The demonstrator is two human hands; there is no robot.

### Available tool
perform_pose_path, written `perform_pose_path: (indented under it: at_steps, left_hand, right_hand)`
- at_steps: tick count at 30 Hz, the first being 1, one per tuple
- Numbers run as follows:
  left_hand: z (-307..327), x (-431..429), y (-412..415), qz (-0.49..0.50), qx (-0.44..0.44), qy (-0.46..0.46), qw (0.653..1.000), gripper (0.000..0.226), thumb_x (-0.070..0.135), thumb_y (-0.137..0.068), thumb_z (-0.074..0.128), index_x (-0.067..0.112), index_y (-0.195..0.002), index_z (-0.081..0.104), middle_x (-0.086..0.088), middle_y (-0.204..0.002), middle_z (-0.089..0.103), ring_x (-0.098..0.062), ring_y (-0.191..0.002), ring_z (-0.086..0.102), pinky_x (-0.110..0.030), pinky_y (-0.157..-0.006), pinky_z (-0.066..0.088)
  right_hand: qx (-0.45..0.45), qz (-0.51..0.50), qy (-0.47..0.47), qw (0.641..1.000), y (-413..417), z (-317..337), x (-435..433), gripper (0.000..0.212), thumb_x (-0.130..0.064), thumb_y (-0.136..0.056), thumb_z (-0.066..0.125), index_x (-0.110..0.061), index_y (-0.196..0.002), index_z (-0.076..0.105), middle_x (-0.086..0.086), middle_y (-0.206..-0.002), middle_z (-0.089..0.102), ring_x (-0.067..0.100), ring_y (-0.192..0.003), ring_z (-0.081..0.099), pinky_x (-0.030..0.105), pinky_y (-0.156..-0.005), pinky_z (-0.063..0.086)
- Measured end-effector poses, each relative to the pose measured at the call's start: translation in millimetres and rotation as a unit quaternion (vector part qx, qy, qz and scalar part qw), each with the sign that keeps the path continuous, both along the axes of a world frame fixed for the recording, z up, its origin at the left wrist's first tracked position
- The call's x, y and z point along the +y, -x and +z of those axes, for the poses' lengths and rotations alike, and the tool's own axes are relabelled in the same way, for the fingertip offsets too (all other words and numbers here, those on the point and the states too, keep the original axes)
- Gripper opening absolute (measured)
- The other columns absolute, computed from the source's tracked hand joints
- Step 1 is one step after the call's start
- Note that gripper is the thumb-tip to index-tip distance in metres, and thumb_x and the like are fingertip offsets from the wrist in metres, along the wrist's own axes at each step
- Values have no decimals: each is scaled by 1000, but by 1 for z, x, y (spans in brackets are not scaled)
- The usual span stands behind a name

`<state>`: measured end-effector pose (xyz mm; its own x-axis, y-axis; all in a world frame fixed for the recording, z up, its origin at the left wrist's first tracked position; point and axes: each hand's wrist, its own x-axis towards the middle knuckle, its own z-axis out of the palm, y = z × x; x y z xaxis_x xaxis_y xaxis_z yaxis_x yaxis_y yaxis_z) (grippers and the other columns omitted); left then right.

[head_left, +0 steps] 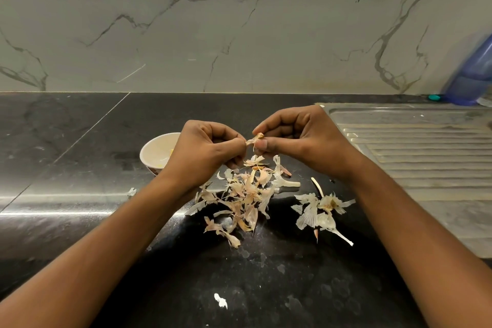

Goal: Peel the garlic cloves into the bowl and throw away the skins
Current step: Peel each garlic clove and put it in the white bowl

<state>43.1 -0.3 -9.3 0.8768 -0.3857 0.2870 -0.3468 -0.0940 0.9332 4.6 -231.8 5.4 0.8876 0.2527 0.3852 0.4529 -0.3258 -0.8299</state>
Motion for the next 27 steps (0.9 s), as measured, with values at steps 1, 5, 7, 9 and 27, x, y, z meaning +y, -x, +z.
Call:
perform_pose_path:
  at_steps: [1, 5, 7, 9, 27]
  left_hand:
    - [0, -1, 0, 2, 2, 2, 1000, 11, -3, -93, 71, -2, -86, 79, -21, -77, 75, -29, -67, 69, -28, -62, 60]
    - [1, 0, -1, 14, 19, 11, 1000, 12, -4, -94, 69, -2, -85, 77, -20, -76, 74, -26, -65, 69, -28, -61, 60]
    - [1, 1, -2, 18, 30, 12, 999, 12, -4, -94, 68, -4, -86, 77, -19, -77, 75, -24, -66, 69, -27, -61, 59]
    - [1, 2, -2, 20, 42, 16, 999, 11, -3, -94, 68, -5, -87, 76, -20, -79, 75, -23, -66, 70, -27, -61, 60]
    - [5, -1, 5, -67, 152, 82, 983, 16, 6, -93, 72, -7, -101, 77, -28, -95, 77, -34, -81, 75, -30, -70, 66]
  right_hand:
    - [2, 2, -1, 1000, 0, 0, 0, 25, -1, -92, 81, 1, -116, 75, 11, -98, 82, 27, -90, 81, 33, -84, 66]
    - [3, 2, -13, 1000, -1, -1, -1, 23, -1, -94, 77, 1, -117, 73, 12, -102, 82, 28, -96, 81, 38, -87, 66]
    - [-10, -10, -16, 1000, -3, 1, -4, 24, -1, -94, 78, 1, -117, 74, 11, -104, 82, 27, -98, 81, 38, -89, 66]
    - [-35, -33, -10, 999, -4, 2, -8, 25, -5, -92, 80, -2, -117, 77, 7, -106, 82, 23, -102, 80, 37, -93, 65]
    - [-68, -3, 37, 997, -6, -3, -3, 24, -3, -91, 82, -3, -114, 79, 5, -105, 81, 22, -99, 78, 32, -89, 64]
